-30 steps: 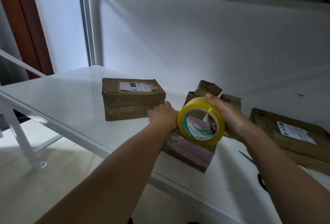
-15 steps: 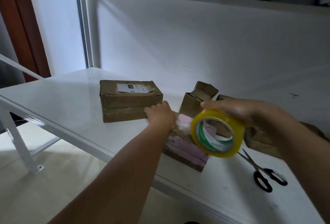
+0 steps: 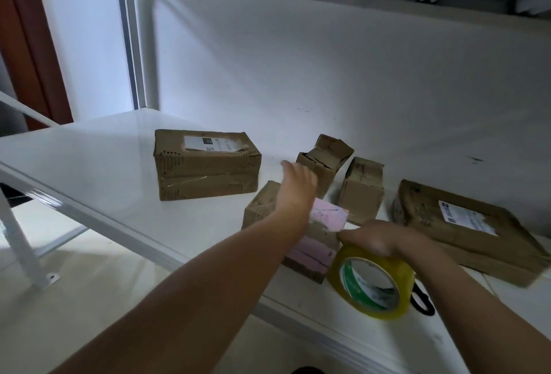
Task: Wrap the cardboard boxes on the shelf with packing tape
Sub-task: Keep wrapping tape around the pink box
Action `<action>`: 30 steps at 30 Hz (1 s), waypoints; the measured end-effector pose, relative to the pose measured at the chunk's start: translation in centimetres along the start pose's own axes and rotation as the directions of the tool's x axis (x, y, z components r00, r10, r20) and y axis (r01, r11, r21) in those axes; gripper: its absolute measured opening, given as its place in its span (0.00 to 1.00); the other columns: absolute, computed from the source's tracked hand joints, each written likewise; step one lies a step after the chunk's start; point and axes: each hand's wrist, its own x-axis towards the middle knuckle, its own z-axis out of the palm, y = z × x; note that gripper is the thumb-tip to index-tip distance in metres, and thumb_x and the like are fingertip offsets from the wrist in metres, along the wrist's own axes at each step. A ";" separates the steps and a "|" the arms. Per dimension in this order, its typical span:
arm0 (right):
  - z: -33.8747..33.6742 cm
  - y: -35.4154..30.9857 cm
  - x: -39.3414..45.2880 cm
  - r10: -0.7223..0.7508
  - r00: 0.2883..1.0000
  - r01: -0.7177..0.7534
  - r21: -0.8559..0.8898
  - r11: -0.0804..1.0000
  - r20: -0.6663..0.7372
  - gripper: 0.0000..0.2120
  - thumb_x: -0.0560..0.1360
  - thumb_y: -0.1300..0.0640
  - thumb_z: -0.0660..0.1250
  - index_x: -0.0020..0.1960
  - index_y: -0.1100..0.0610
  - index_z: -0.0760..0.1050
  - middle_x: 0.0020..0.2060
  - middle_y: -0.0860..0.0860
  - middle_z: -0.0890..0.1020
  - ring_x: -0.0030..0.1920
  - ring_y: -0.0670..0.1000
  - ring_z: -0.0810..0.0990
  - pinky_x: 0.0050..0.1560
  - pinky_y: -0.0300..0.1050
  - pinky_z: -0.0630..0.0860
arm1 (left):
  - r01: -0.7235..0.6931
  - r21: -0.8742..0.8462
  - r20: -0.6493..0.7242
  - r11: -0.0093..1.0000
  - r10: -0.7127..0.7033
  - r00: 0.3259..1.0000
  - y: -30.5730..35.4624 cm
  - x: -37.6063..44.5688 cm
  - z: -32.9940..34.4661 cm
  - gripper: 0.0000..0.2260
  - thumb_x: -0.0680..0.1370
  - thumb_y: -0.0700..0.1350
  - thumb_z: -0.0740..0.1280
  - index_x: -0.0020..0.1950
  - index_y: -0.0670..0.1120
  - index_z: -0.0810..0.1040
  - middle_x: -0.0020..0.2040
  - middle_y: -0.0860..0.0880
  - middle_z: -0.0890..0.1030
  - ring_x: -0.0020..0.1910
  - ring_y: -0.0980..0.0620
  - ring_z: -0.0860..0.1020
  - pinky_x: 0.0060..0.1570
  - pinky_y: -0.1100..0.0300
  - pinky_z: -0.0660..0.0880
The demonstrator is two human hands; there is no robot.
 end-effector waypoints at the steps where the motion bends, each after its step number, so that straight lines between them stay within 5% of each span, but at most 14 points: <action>1: 0.0 -0.1 0.0 -0.002 1.000 0.002 0.003 1.000 0.008 0.24 0.78 0.39 0.55 0.64 0.54 0.73 0.62 0.56 0.75 0.51 0.51 0.74 0.50 0.42 0.68 | -0.057 -0.053 -0.020 0.997 0.056 0.998 1.6 -0.2 -0.6 0.28 0.76 0.51 0.67 0.71 0.40 0.62 0.62 0.40 0.72 0.62 0.42 0.71 0.64 0.45 0.66; 5: -0.2 0.1 -0.4 -0.006 0.998 0.004 0.035 0.999 0.055 0.23 0.78 0.42 0.57 0.65 0.56 0.73 0.63 0.57 0.75 0.55 0.52 0.74 0.54 0.43 0.68 | -0.144 -0.349 -0.141 0.926 0.100 0.985 5.0 -1.0 -1.8 0.20 0.77 0.46 0.65 0.66 0.43 0.65 0.58 0.44 0.73 0.57 0.45 0.71 0.57 0.51 0.69; 8: -0.2 0.1 -0.3 0.017 0.999 -0.020 0.068 0.998 0.049 0.21 0.78 0.42 0.57 0.62 0.55 0.74 0.58 0.56 0.77 0.51 0.51 0.74 0.51 0.43 0.69 | 0.005 -0.587 -0.077 0.809 -0.062 0.995 2.8 -1.8 -0.4 0.15 0.80 0.50 0.59 0.64 0.45 0.66 0.60 0.44 0.72 0.59 0.46 0.70 0.58 0.51 0.68; 12: -0.3 0.4 -0.5 -0.004 0.998 -0.004 0.111 0.994 0.069 0.20 0.79 0.41 0.54 0.60 0.52 0.73 0.58 0.55 0.77 0.57 0.53 0.76 0.59 0.46 0.72 | 0.256 -0.605 0.117 0.754 -0.234 0.965 -1.5 -3.0 1.9 0.23 0.80 0.57 0.52 0.69 0.44 0.62 0.65 0.42 0.68 0.63 0.42 0.69 0.58 0.46 0.67; 14: -0.5 0.9 -0.9 -0.008 0.996 -0.007 0.160 0.987 0.093 0.22 0.78 0.40 0.56 0.63 0.53 0.73 0.58 0.55 0.77 0.57 0.55 0.77 0.61 0.49 0.73 | 0.466 -0.663 0.359 0.585 -0.298 0.885 -4.2 -3.5 3.0 0.25 0.81 0.58 0.50 0.70 0.41 0.62 0.62 0.40 0.72 0.58 0.41 0.74 0.53 0.49 0.70; 17: -2.0 1.5 -2.3 -0.108 0.983 0.045 0.383 0.923 0.146 0.23 0.75 0.40 0.62 0.61 0.55 0.76 0.55 0.58 0.80 0.56 0.59 0.80 0.59 0.53 0.77 | 0.619 -0.730 0.604 0.290 -0.150 0.783 -7.1 -3.5 4.7 0.28 0.82 0.59 0.46 0.57 0.38 0.74 0.39 0.41 0.76 0.36 0.46 0.77 0.41 0.56 0.75; 19: -4.4 1.4 -3.4 -0.250 0.962 0.142 0.582 0.801 0.108 0.21 0.69 0.40 0.69 0.53 0.54 0.83 0.50 0.57 0.84 0.49 0.56 0.84 0.48 0.51 0.82 | 0.700 -0.713 0.701 0.043 0.042 0.712 -8.1 -3.3 5.4 0.27 0.82 0.59 0.44 0.45 0.41 0.73 0.30 0.43 0.74 0.27 0.49 0.74 0.31 0.59 0.74; 21: -7.0 0.6 -4.8 -0.333 0.940 0.188 0.702 0.686 0.074 0.17 0.63 0.41 0.74 0.44 0.53 0.86 0.41 0.55 0.86 0.38 0.52 0.85 0.34 0.45 0.80 | 0.749 -0.657 0.722 -0.087 0.213 0.658 -8.4 -3.4 5.9 0.25 0.83 0.58 0.47 0.41 0.44 0.73 0.26 0.46 0.76 0.24 0.51 0.75 0.25 0.62 0.73; 23: -8.7 -0.9 -5.7 -0.345 0.939 0.231 0.772 0.592 -0.017 0.15 0.57 0.42 0.73 0.38 0.51 0.86 0.38 0.54 0.86 0.35 0.52 0.85 0.31 0.43 0.79 | 0.727 -0.686 0.709 -0.035 0.195 0.678 -8.2 -3.3 6.2 0.22 0.83 0.56 0.49 0.39 0.45 0.73 0.29 0.46 0.77 0.27 0.50 0.76 0.27 0.61 0.73; 26: -9.1 -4.0 -5.8 -0.343 0.925 0.331 0.795 0.508 -0.166 0.22 0.54 0.40 0.73 0.42 0.53 0.85 0.41 0.55 0.86 0.38 0.54 0.85 0.35 0.46 0.81 | 0.525 -0.818 0.452 0.235 -0.301 0.840 -8.0 -2.7 6.9 0.15 0.82 0.52 0.53 0.45 0.45 0.73 0.42 0.46 0.77 0.40 0.47 0.76 0.41 0.57 0.72; 28: -8.9 -6.1 -5.4 -0.304 0.922 0.369 0.788 0.493 -0.241 0.33 0.53 0.37 0.73 0.51 0.56 0.82 0.46 0.57 0.85 0.44 0.56 0.84 0.47 0.52 0.81 | 0.338 -0.914 0.211 0.223 -0.451 0.867 -8.0 -2.8 6.2 0.13 0.83 0.50 0.52 0.47 0.48 0.74 0.44 0.49 0.78 0.41 0.51 0.75 0.37 0.60 0.68; 30: -9.1 -7.9 -4.9 -0.249 0.922 0.383 0.784 0.488 -0.296 0.34 0.57 0.35 0.74 0.52 0.58 0.81 0.41 0.56 0.85 0.41 0.56 0.83 0.49 0.53 0.80 | 0.151 -0.970 0.053 0.193 -0.438 0.897 -8.2 -3.3 4.8 0.15 0.83 0.51 0.50 0.53 0.51 0.76 0.46 0.55 0.77 0.43 0.56 0.74 0.37 0.61 0.67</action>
